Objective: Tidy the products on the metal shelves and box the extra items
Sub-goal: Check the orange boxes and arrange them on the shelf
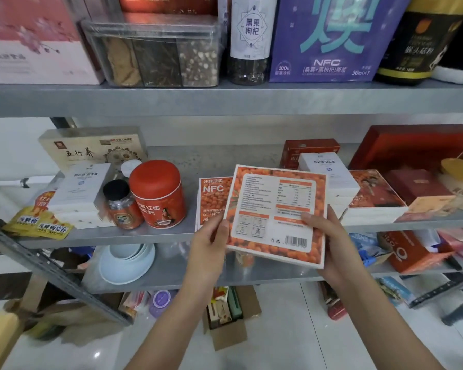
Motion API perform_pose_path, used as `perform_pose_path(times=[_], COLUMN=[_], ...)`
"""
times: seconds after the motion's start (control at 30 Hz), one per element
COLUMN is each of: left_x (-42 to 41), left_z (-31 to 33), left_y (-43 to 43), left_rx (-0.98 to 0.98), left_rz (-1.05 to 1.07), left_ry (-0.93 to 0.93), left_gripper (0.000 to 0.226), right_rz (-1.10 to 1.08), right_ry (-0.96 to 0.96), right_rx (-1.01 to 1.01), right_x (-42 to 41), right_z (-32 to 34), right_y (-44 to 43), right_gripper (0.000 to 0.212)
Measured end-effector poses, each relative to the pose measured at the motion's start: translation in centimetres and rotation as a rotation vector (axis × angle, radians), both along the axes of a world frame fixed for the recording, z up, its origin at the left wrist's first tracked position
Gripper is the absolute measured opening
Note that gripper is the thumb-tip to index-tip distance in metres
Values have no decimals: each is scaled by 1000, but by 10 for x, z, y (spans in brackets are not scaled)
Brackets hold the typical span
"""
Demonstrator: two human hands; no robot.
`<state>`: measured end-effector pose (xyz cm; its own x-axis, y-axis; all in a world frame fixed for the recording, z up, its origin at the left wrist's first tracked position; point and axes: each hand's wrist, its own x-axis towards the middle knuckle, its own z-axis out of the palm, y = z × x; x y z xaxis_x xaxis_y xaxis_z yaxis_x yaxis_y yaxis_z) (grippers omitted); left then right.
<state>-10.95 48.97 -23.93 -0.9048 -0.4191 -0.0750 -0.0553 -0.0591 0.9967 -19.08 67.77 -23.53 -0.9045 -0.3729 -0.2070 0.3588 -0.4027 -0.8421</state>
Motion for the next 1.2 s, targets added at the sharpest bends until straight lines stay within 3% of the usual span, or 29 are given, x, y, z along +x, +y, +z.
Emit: perform_pose_path(times=[0.1, 0.17, 0.3, 0.37, 0.5, 0.6, 0.67, 0.73, 0.83, 0.93, 1.0, 1.07, 1.2], left_x=[4, 10, 15, 14, 13, 9, 3, -2, -13, -29, -41, -49, -58], left_z=[1, 6, 28, 35, 35, 31, 30, 26, 18, 9, 2, -7, -13], left_y=[5, 15, 35, 34, 31, 22, 8, -7, -26, -46, -56, -62, -63], left_rx=[-620, -739, -393, -166, 62, 237, 340, 346, 285, 187, -2, -168, -148], left_rz=[39, -55, -334, -298, -85, -42, -6, 18, -16, -18, 36, 84, 145], left_ry=[35, 126, 219, 256, 183, 96, 54, 15, -7, -19, -71, -122, -152], left_gripper=[50, 56, 59, 56, 36, 30, 20, 18, 22, 23, 20, 22, 24], right_rz=[-33, -65, 88, 155, 250, 185, 75, 22, 53, 4, -55, -102, -142], right_ry=[51, 109, 251, 325, 391, 572, 612, 490, 371, 341, 377, 386, 307], right_rx=[73, 119, 55, 102, 269, 506, 671, 726, 727, 650, 665, 731, 755], right_x=[7, 9, 21, 29, 37, 36, 28, 17, 2, -9, -15, -21, -33], right_z=[7, 12, 29, 35, 46, 39, 25, 14, 2, -10, -21, -31, -34], right_y=[-8, -13, -17, -18, -34, -35, -30, -29, -33, -46, -58, -67, -74], right_gripper=[61, 62, 57, 51, 80, 62, 71, 82, 80, 68, 62, 69, 75])
